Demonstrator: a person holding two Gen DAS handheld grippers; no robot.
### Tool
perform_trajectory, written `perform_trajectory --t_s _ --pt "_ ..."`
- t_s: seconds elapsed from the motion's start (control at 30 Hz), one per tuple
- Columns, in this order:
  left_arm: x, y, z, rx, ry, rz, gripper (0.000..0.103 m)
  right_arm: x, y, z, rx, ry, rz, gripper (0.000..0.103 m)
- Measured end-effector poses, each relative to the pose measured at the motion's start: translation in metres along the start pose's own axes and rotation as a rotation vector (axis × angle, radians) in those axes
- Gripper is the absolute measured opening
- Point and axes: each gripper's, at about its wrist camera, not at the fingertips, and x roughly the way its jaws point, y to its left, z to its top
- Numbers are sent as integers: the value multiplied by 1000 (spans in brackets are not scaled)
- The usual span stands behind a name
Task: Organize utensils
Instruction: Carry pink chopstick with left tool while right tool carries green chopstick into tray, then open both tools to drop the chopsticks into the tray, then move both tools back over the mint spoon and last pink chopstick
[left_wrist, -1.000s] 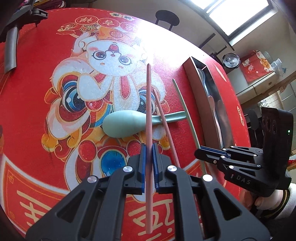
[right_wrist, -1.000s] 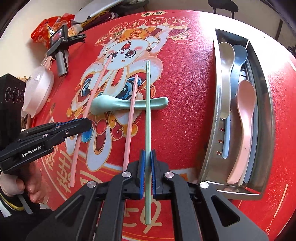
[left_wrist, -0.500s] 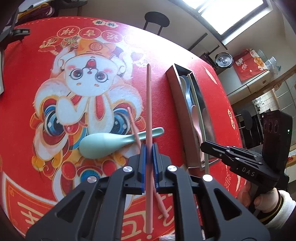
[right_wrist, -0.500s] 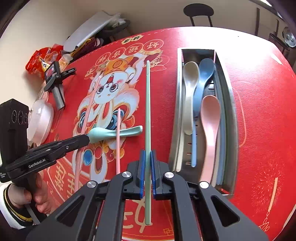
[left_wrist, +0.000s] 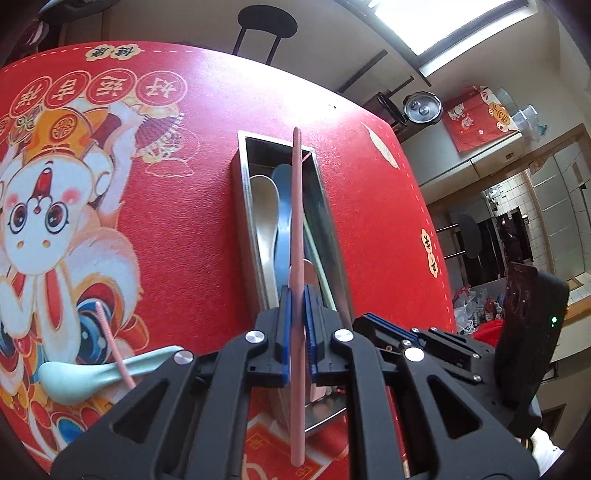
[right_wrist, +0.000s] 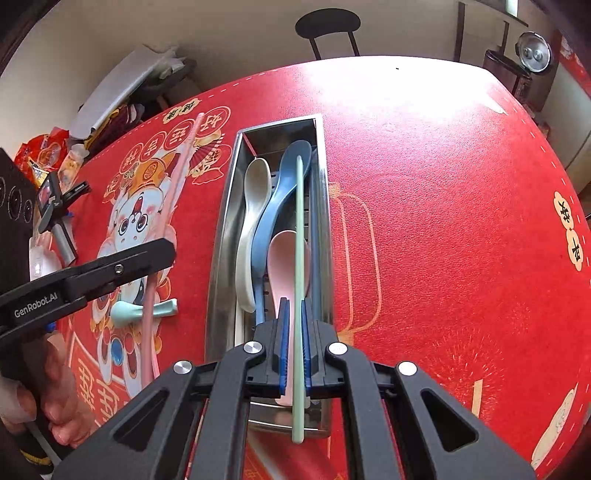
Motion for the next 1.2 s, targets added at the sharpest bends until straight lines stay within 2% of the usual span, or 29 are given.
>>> perform_trajectory --t_s 0.2,0.53,0.57,0.63,0.73,0.8,0.87,0.9,0.93,0.97,1.2 --pt "36 -8 14 -16 46 34 11 7 -1 3 11 5 8 6" --pt "68 -16 14 -15 102 87 11 4 -14 2 43 -3 0 6" --pt "69 -16 14 -17 104 89 12 4 -14 2 46 -2 -1 6" --pt "69 -17 15 -14 106 81 31 4 -16 2 52 4 0 6" --pt "62 -24 19 17 83 79 43 1 -16 1 59 -1 -3 7" --pt "53 -27 21 38 59 80 47 -1 -13 1 63 -6 -4 9" --pt "41 -26 23 44 34 81 52 -4 -12 0 64 -12 -10 19" --pt "33 -24 24 45 18 80 59 -6 -11 0 63 -16 -10 23" --pt "25 -22 24 48 -1 83 59 -8 -10 -1 60 -20 -9 28" --pt "16 -18 25 52 -17 87 59 -9 -8 -1 55 -22 -8 28" --pt "-53 29 12 66 -102 162 59 -12 21 -10 -2 -20 27 28"
